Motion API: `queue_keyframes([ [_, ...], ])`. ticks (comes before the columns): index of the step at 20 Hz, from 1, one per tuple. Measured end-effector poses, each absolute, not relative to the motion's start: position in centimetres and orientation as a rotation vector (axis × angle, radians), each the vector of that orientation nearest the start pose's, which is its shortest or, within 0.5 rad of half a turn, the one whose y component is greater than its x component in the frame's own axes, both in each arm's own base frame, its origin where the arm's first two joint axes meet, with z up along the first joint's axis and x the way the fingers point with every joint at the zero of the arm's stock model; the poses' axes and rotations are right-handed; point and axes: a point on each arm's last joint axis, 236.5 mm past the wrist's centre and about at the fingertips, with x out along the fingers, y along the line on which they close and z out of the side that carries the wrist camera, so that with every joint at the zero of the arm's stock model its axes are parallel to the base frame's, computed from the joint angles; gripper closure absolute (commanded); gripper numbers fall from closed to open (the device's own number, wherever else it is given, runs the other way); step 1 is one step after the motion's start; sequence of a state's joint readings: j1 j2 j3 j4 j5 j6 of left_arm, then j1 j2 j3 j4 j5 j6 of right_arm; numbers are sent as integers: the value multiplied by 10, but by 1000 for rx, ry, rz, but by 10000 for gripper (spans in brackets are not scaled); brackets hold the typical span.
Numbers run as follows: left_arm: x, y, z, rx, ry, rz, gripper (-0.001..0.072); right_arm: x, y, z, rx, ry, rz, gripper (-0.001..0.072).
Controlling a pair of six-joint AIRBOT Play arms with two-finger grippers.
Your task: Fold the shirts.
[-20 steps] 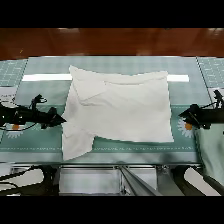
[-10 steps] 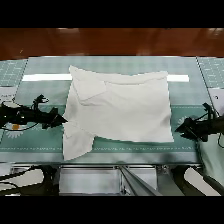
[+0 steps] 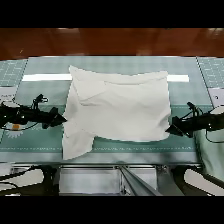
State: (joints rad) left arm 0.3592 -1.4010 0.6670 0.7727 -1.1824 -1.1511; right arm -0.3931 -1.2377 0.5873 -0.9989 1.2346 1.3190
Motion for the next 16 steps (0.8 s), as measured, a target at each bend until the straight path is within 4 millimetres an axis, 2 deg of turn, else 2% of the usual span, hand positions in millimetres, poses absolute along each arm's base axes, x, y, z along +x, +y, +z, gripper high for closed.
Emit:
queue_keyframes([
  [2,293,-65,-87,-888,1459,-336,684,255,46,-81,805,1537,215,690],
  [3,308,-66,-71,-894,1402,-361,685,273,45,-66,785,1484,247,691],
  [4,325,-66,-50,-895,1334,-388,685,295,43,-43,768,1408,276,691],
  [5,345,-66,-21,-888,1249,-424,685,318,39,-15,731,1326,302,691],
  [6,367,-64,13,-875,1147,-455,685,341,34,21,687,1232,326,691],
  [7,388,-61,55,-844,1039,-487,685,361,29,58,639,1135,340,691],
  [8,402,-60,100,-801,938,-521,685,379,24,103,583,1028,350,691],
  [10,420,-58,193,-706,738,-571,685,399,19,196,476,825,366,691],
  [11,421,-59,243,-649,639,-593,685,402,19,241,430,727,372,691],
  [13,408,-65,335,-535,460,-629,685,392,23,327,335,543,374,691],
  [15,382,-72,408,-418,315,-631,685,366,33,397,253,385,378,691],
  [16,367,-75,437,-364,257,-616,685,349,40,427,216,313,380,691],
])
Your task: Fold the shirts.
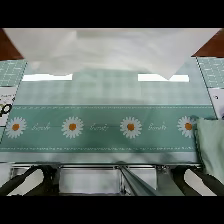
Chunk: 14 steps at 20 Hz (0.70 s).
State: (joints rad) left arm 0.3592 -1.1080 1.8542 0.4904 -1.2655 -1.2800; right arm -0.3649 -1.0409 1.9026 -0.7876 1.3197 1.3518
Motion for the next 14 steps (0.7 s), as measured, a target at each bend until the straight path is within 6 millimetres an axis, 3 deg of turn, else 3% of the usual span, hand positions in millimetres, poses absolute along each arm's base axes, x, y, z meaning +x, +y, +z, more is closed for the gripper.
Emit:
queue_keyframes([
  [3,313,-80,498,-218,105,-532,685,294,56,487,122,142,357,691],
  [7,243,-75,536,-72,-36,-364,685,222,64,530,22,-19,263,690],
  [11,179,-67,553,24,-137,-206,685,170,56,540,-34,-79,135,691],
  [14,158,-68,533,42,-87,-179,685,158,53,524,-37,-30,98,691],
])
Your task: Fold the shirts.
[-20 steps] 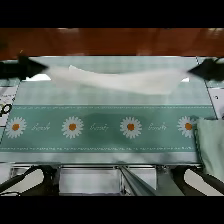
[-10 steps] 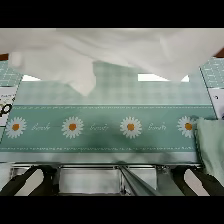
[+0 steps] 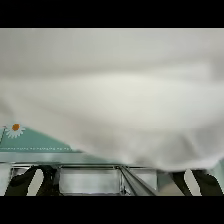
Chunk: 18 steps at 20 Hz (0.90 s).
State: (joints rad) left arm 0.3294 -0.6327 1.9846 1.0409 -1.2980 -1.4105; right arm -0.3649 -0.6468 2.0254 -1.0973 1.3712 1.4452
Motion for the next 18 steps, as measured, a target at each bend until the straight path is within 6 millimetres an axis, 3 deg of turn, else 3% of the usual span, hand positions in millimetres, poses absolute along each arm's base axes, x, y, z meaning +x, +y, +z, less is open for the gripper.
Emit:
queue_keyframes([
  [3,168,-65,494,11,28,-196,685,171,45,493,-8,75,89,690],
  [6,209,-56,431,-62,213,-215,685,208,49,438,54,263,175,691],
  [10,277,-54,310,-207,522,-288,684,275,43,352,166,508,281,691],
  [13,329,-49,216,-326,703,-323,684,336,30,274,288,664,331,691],
  [15,364,-44,164,-408,783,-322,684,372,22,221,372,761,354,691],
  [18,415,-39,109,-531,839,-321,684,427,10,159,509,824,359,690],
])
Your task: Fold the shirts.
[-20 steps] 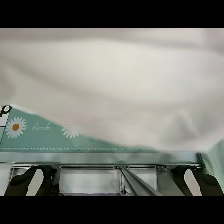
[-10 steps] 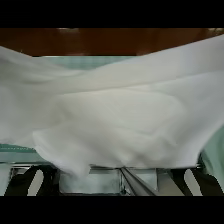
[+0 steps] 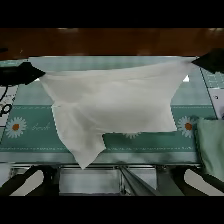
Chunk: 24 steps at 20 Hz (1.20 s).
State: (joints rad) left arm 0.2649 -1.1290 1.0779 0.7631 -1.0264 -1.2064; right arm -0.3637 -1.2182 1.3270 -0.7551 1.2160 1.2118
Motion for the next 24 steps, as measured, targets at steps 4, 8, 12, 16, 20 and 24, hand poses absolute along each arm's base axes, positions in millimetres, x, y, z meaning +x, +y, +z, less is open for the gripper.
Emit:
queue_keyframes([
  [4,466,-48,60,-659,878,-343,664,483,2,108,700,835,347,629],
  [8,484,-79,28,-698,938,-392,204,501,23,64,807,918,378,293],
  [12,478,-63,31,-718,1019,-383,205,503,7,67,854,905,341,296],
  [16,428,7,41,-650,1143,-277,205,457,-47,75,835,972,280,303],
  [20,345,48,22,-706,1212,-118,204,367,-70,28,828,1169,137,304],
  [24,268,15,-20,-906,1257,-65,204,306,-49,-12,897,1199,31,303],
])
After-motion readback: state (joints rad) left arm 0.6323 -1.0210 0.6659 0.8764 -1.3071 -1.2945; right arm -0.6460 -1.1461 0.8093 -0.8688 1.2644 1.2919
